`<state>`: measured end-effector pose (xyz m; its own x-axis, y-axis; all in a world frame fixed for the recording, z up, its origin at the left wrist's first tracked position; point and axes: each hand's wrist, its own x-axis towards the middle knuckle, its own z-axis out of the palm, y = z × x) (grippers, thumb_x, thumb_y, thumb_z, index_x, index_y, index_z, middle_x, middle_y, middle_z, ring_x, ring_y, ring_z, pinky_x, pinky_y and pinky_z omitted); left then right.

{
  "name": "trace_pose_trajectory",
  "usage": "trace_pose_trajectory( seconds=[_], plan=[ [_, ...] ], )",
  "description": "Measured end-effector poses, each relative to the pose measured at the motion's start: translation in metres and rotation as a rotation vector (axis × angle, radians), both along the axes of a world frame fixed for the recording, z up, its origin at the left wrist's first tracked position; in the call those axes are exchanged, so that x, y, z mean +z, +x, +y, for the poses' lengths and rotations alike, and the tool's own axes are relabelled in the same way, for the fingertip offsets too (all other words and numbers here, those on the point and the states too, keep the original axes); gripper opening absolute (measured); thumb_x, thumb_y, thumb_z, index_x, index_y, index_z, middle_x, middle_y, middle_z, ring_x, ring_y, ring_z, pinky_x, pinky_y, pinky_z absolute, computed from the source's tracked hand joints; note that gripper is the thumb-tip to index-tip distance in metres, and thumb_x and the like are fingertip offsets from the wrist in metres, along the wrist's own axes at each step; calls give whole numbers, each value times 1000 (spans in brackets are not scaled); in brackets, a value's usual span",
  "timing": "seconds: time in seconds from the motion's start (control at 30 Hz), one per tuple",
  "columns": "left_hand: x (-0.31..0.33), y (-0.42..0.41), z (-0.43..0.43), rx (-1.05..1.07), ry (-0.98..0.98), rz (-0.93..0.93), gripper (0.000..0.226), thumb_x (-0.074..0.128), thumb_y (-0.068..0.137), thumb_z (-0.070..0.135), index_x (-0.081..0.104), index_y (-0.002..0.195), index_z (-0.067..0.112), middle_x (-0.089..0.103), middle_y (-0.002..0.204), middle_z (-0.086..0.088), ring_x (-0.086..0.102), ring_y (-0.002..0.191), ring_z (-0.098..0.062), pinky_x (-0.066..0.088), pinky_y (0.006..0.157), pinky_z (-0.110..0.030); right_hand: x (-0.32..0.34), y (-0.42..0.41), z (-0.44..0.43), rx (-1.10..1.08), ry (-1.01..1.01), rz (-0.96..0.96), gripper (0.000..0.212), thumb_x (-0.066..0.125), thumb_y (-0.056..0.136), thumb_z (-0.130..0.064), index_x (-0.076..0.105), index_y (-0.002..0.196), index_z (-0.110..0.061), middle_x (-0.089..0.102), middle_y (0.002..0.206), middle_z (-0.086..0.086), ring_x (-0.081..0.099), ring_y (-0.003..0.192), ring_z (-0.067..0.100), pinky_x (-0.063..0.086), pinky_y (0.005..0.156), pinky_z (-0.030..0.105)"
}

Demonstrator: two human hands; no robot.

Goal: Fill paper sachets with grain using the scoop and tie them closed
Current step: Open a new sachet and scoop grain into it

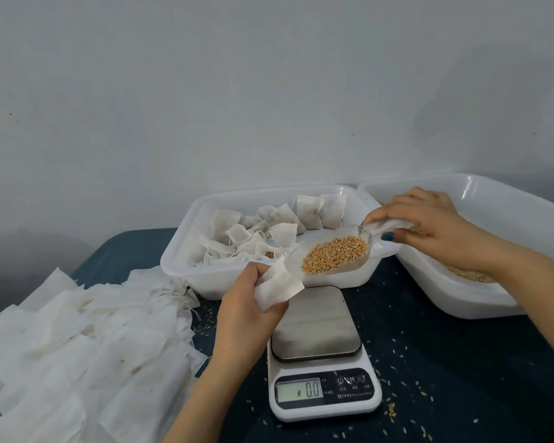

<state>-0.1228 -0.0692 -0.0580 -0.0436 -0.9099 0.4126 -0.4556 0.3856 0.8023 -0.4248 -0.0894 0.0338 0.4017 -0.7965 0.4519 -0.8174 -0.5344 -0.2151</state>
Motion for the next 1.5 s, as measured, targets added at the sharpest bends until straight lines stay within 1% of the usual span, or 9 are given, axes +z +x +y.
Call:
trace_pose_trajectory(
  seconds=[0.1, 0.23, 0.47, 0.63, 0.83, 1.0, 1.17, 1.37, 1.5],
  plan=[
    [0, -1, 0, -8, -20, -27, 39, 77, 77, 15, 51, 86, 42, 65, 86, 22, 59, 75, -2, 43, 59, -16, 7, 6, 2, 11, -53, 70, 36, 64, 93, -24, 53, 112, -52, 50, 95, -32, 35, 94, 3, 18, 91, 30],
    [0, -2, 2, -33, -3, -55, 28, 72, 74, 28, 52, 90, 38, 65, 85, 17, 58, 73, -6, 50, 65, -36, 20, 13, 8, -8, -99, 159, 34, 65, 92, -24, 59, 117, -46, 53, 99, -27, 38, 103, 7, 14, 96, 26],
    [3, -8, 11, -81, 25, -164, 40, 62, 68, 59, 48, 100, 41, 67, 90, 19, 64, 78, -2, 54, 68, -36, 36, 22, 16, -22, -133, 285, 31, 60, 91, -32, 63, 121, -40, 54, 103, -22, 36, 106, 7, 15, 106, 38],
    [3, -9, 13, -124, 64, -144, 40, 65, 70, 53, 49, 104, 38, 68, 90, 18, 65, 78, -3, 54, 69, -34, 43, 26, 19, -4, -189, 353, 32, 62, 90, -33, 63, 121, -41, 59, 106, -19, 35, 105, 6, 14, 105, 38],
    [2, -10, 12, -169, 80, -111, 37, 67, 73, 48, 50, 104, 38, 67, 91, 21, 65, 76, -4, 54, 67, -35, 50, 27, 22, 29, -243, 375, 32, 59, 87, -39, 66, 118, -39, 57, 99, -21, 30, 99, 0, 17, 100, 37],
    [0, -11, 12, -208, 95, -65, 35, 68, 75, 46, 50, 104, 38, 68, 89, 18, 64, 72, -4, 50, 62, -28, 54, 28, 25, 0, -246, 421, 30, 69, 86, -29, 68, 116, -36, 60, 98, -18, 46, 105, 15, 19, 100, 40],
    [0, -12, 12, -240, 121, -13, 33, 68, 77, 42, 52, 105, 33, 67, 90, 12, 63, 73, -6, 50, 63, -28, 61, 30, 28, 2, -226, 432, 35, 53, 84, -38, 66, 116, -40, 55, 95, -21, 36, 100, 5, 17, 100, 39],
    [1, -13, 12, -267, 129, 1, 23, 72, 86, 27, 54, 100, 24, 66, 88, 6, 60, 74, -11, 46, 60, -21, 64, 30, 28, -15, -205, 451, 35, 55, 85, -37, 65, 118, -43, 55, 96, -22, 39, 103, 9, 16, 103, 40],
    [2, -14, 13, -283, 123, 13, 23, 72, 86, 24, 54, 101, 22, 65, 90, 7, 59, 72, -5, 45, 60, -19, 66, 30, 30, -5, -213, 431, 35, 54, 84, -37, 67, 117, -39, 58, 95, -19, 39, 101, 9, 19, 102, 44]
  ],
)
